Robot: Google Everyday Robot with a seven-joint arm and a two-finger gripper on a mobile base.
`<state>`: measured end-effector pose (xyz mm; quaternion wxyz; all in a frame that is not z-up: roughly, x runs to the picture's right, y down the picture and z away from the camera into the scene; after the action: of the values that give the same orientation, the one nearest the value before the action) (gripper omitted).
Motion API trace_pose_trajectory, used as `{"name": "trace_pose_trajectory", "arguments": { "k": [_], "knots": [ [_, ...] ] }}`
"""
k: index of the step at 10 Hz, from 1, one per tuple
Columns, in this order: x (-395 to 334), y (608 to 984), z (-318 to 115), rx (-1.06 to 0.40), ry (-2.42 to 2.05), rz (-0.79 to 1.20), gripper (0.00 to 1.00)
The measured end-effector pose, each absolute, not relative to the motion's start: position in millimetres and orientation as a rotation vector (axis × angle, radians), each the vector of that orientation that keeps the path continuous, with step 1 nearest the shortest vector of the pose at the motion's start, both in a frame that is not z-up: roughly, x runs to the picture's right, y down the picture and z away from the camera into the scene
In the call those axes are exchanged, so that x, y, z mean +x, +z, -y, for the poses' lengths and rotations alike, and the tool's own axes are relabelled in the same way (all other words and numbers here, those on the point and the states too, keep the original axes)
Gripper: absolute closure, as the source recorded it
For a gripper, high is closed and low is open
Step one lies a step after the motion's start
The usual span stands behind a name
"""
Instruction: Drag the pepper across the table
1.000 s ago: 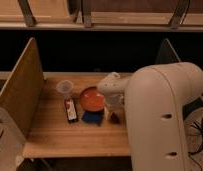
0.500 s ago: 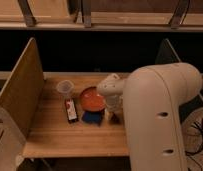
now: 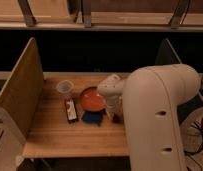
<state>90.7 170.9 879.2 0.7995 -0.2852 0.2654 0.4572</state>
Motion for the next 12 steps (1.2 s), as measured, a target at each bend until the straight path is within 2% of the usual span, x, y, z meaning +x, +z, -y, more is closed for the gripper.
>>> {"name": "trace_pose_trajectory", "arguments": {
  "k": [2, 3, 8, 12],
  "knots": [
    [88.3, 879.1, -169.6, -0.609, 0.971, -0.567, 0.95],
    [89.9, 879.3, -168.3, -0.606, 0.969, -0.573, 1.0],
    [133.4, 878.7, -172.9, -0.594, 1.06, -0.715, 1.0],
    [186.9, 872.3, -158.6, -0.513, 1.123, -0.853, 1.0]
  ]
}}
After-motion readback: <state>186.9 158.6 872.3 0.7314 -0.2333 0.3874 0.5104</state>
